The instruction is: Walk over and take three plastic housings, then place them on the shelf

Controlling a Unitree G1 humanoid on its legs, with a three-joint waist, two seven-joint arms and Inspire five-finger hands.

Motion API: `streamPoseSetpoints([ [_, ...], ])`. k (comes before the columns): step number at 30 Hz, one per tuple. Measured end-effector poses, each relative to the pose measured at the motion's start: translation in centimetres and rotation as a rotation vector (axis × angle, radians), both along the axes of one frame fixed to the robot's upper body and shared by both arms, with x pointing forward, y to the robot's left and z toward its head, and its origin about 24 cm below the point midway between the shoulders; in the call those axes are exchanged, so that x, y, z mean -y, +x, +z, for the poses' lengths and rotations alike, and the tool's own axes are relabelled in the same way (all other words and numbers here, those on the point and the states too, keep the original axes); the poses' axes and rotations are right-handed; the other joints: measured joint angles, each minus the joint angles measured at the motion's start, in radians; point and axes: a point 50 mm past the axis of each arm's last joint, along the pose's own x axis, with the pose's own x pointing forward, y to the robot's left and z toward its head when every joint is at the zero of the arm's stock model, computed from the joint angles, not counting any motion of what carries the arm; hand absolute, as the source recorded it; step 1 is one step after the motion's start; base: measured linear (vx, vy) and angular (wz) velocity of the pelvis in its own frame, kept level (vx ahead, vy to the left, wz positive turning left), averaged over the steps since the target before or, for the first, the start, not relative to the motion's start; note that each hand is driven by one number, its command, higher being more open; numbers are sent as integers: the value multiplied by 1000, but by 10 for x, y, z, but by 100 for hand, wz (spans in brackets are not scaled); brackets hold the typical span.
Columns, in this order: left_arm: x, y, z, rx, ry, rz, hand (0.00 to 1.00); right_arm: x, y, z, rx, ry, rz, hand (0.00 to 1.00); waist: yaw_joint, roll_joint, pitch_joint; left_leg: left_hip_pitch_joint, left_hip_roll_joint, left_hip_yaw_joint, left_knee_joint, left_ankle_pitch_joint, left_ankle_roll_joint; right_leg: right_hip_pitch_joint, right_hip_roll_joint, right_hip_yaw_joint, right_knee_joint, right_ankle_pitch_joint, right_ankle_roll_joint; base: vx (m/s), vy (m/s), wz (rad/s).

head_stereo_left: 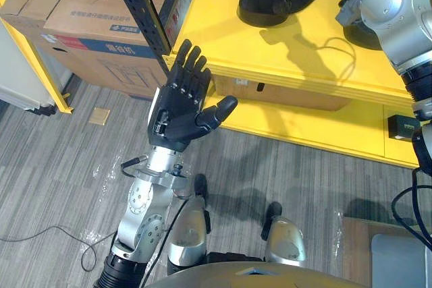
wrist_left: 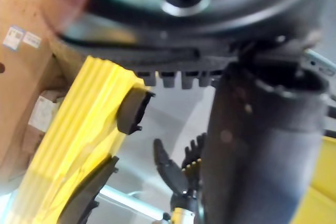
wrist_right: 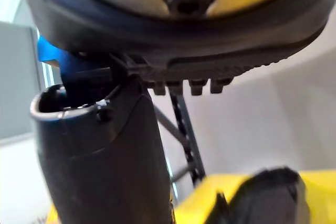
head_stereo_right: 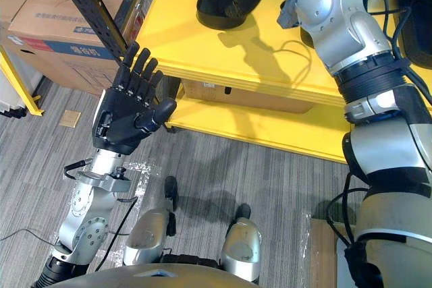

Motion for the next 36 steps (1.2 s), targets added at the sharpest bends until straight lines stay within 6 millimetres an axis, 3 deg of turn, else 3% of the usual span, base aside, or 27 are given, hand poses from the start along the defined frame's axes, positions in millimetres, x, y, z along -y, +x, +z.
streamPoseSetpoints([
  [2,-1,1,-3,-13,5,1,100,3,-14,11,92,96,44,100,-2,-1,-6,16,0,4,-1,0,0,20,1,1,-16,3,5,51,-13,-3],
  [5,-7,-4,-17,-74,13,29,100,24,-37,-3,175,303,133,100,-6,-13,-75,15,-2,12,-2,-7,0,28,3,2,-42,6,8,56,-16,-4],
  [9,-25,-12,-26,-115,25,103,100,70,-66,-58,176,409,77,100,-39,-21,-140,17,-3,16,-3,-16,-1,43,6,0,-74,9,13,57,-20,-1],
  [11,-36,-15,-26,-113,32,146,100,86,-76,-88,143,464,16,100,-64,-20,-154,17,-1,20,-6,-21,-6,46,10,2,-87,11,17,7,-14,-7],
  [12,-41,-17,-24,-101,37,162,100,100,-86,-113,125,545,-41,100,-82,-20,-164,18,3,23,-7,-27,-11,49,16,4,-102,14,17,1,-23,-9],
  [14,-43,-19,-19,-76,39,163,100,115,-103,-141,142,630,-136,100,-88,-16,-178,20,8,32,-7,-37,-16,54,22,8,-119,22,16,14,-20,-12],
  [19,-58,-36,-8,10,72,193,100,136,-154,-197,255,812,-318,100,-113,-16,-225,36,21,64,-7,-46,-16,74,40,35,-172,46,12,51,-17,-20],
  [25,-75,-53,-17,10,12,192,100,156,-204,-255,388,1073,-614,100,-118,-29,-263,50,37,88,-7,-61,-25,79,56,58,-192,48,8,35,-23,-14],
  [26,-79,-59,-23,4,5,167,100,164,-216,-280,386,1150,-742,100,-119,-33,-271,51,38,89,-7,-63,-27,80,58,58,-196,48,7,0,0,0],
  [29,-84,-62,-39,-24,9,112,100,179,-232,-325,334,1273,-957,100,-116,-30,-283,51,37,90,-7,-70,-33,82,58,58,-207,50,6,0,0,0],
  [31,-94,-66,-67,-112,-58,76,100,185,-248,-369,219,1376,-1131,100,-114,-15,-297,55,37,89,-7,-70,-33,88,58,58,-208,50,6,0,0,0],
  [36,-112,-87,-131,-303,-338,88,100,173,-277,-435,-47,1536,-1368,100,-112,10,-314,85,36,85,-7,-86,-29,123,59,48,-224,41,-2,-3,-1,1],
])
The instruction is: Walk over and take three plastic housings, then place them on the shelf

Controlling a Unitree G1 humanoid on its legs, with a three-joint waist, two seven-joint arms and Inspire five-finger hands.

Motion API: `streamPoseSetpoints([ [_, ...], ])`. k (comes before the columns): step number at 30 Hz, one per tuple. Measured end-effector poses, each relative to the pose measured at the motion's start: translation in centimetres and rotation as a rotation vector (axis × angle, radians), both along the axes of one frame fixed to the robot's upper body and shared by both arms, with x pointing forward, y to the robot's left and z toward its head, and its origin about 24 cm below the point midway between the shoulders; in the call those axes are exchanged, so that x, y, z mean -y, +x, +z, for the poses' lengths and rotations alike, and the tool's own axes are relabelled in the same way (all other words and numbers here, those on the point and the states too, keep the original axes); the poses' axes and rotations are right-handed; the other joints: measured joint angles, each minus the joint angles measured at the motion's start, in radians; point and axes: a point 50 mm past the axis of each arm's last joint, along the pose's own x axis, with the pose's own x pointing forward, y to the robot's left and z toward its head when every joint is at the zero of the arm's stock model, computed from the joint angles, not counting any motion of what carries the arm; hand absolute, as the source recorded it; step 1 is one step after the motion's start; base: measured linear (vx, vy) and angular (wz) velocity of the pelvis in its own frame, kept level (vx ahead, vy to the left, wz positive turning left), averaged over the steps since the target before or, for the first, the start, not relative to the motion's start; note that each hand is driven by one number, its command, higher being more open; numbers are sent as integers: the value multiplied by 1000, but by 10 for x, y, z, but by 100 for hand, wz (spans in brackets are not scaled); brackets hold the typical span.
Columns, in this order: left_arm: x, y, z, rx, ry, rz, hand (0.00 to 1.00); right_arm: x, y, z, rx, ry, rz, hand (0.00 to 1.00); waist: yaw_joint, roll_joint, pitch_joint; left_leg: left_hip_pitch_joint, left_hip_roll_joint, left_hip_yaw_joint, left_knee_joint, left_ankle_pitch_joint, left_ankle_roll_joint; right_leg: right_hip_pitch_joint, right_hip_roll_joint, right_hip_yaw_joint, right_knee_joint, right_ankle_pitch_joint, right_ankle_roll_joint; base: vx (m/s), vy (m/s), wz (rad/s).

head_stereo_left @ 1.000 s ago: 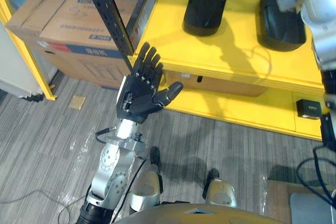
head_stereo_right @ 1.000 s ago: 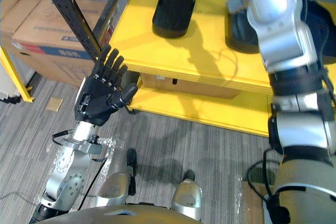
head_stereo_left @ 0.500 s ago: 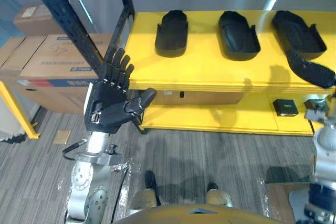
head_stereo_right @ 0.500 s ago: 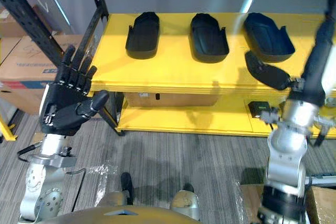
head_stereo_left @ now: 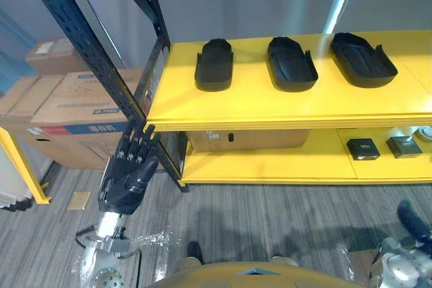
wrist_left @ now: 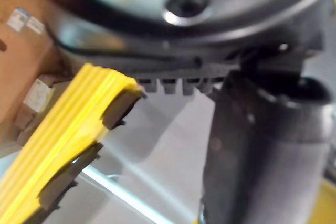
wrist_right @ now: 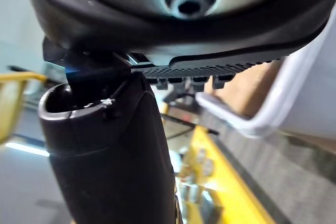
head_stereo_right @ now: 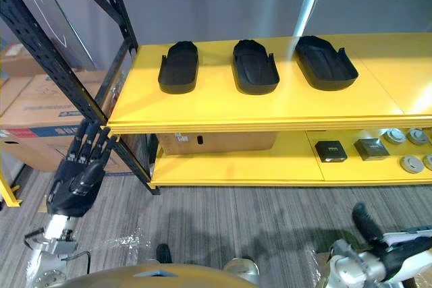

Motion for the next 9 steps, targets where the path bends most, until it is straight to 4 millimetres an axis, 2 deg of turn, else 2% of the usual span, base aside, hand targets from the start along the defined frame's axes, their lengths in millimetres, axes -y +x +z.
streamPoseSetpoints([
  [5,-2,-24,-37,-109,-126,28,100,-39,-11,-46,-131,299,104,100,18,-11,3,1,-2,-14,0,-3,0,17,0,-19,-6,-3,-2,2,-3,11],
  [7,3,-36,-56,-207,-183,39,100,-61,-20,-67,-160,487,116,100,32,-24,2,4,-5,-23,0,-4,1,33,-1,-30,-19,-4,-2,28,1,13],
  [9,9,-48,-74,-330,-238,84,100,-77,-27,-81,-182,627,118,100,32,-30,1,4,-12,-37,0,-6,2,48,-5,-46,-28,-4,-1,33,3,17],
])
